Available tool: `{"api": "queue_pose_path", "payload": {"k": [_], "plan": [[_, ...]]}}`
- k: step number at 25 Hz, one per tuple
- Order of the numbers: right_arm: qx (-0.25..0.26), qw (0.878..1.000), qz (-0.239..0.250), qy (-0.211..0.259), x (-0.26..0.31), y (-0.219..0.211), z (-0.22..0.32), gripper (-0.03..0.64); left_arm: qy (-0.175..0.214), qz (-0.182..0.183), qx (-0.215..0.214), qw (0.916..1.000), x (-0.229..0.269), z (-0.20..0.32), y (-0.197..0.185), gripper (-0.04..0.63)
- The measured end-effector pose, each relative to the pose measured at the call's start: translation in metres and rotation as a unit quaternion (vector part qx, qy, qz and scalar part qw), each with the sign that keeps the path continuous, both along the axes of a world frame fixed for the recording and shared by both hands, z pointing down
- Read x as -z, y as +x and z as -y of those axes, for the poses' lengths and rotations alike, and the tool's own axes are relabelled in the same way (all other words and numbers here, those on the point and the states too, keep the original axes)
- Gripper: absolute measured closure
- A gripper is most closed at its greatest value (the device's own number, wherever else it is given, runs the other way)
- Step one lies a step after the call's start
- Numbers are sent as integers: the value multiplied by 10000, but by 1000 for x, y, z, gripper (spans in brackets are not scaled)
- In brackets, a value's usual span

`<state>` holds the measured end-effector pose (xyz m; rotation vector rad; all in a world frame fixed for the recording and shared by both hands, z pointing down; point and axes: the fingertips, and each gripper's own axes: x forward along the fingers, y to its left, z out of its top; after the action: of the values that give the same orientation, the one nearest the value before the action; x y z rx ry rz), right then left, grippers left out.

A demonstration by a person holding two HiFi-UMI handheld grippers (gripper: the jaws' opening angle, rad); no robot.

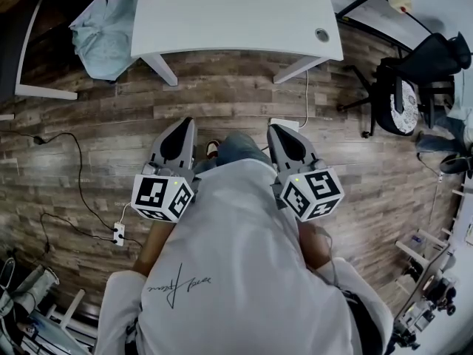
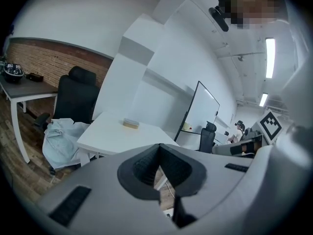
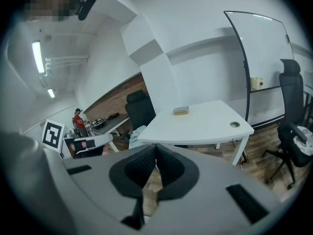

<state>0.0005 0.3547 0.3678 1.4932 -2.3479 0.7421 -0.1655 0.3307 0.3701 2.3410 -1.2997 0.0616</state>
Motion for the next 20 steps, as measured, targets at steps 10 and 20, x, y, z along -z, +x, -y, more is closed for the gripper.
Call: {"api": "queue_pose_path", "payload": {"k": [10, 20], "plan": [[65, 9997, 207, -144, -6, 1, 39, 606, -125, 166, -74, 9998, -11, 36, 9, 589], [261, 9994, 221, -107, -8, 7, 126, 606, -172, 161, 188, 9995, -5, 117, 12, 589]]}}
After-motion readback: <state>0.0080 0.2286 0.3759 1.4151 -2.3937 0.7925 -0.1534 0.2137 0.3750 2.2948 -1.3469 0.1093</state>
